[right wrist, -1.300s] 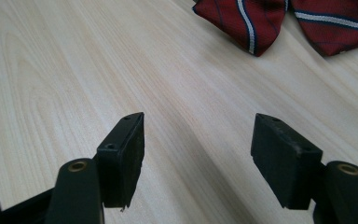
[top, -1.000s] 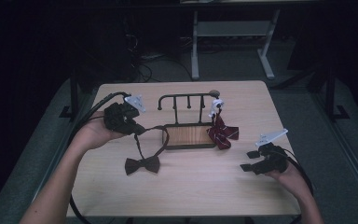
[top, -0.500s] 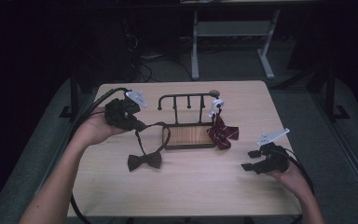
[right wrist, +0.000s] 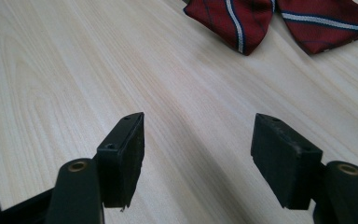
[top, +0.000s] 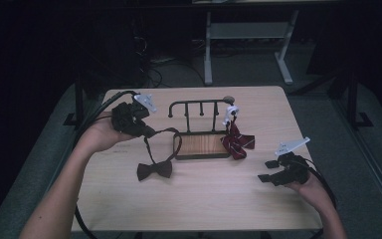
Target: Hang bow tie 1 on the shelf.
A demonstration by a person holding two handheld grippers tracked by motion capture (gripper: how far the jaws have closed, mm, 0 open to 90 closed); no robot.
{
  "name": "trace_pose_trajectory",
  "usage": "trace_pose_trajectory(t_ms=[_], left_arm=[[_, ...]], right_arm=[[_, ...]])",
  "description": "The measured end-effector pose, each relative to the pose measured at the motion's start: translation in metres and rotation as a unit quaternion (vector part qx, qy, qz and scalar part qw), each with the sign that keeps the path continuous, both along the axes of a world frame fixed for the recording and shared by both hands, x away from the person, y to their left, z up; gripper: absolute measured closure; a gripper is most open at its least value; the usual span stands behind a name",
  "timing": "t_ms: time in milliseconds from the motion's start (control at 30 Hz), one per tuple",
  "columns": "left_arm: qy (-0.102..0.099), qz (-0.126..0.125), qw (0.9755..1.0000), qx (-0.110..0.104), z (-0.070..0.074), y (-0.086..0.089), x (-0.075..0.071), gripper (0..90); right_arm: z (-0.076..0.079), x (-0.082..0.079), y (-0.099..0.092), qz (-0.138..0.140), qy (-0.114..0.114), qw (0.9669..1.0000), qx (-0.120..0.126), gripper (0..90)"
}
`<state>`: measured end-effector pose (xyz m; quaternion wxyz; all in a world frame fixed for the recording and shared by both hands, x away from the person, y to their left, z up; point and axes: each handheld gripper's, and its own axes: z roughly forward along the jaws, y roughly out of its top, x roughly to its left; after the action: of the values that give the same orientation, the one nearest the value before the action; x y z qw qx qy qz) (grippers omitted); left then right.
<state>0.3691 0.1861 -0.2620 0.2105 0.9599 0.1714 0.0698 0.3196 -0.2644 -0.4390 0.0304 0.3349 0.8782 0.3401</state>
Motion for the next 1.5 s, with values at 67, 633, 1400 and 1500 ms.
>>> trace_pose_trajectory(t_ms=[67, 633, 1400, 1500], left_arm=[[0.000, 0.000, 1.0000, -0.003, 0.001, 0.000, 0.000, 90.0], [0.000, 0.008, 1.0000, -0.001, 0.008, 0.002, 0.009, 90.0], [0.003, 0.029, 0.9996, 0.003, 0.019, -0.001, 0.030, 90.0], [0.004, 0.032, 0.9995, 0.004, 0.020, 0.000, 0.034, 90.0]], right_arm=[[0.000, 0.000, 0.000, 0.000, 0.001, 1.0000, -0.001, 34.7], [0.000, 0.000, 0.001, 0.003, 0.000, 1.0000, -0.002, 34.7], [0.000, 0.000, 0.001, 0.003, 0.000, 1.0000, -0.002, 34.6], [0.000, 0.000, 0.001, 0.004, -0.002, 1.0000, -0.003, 34.6]])
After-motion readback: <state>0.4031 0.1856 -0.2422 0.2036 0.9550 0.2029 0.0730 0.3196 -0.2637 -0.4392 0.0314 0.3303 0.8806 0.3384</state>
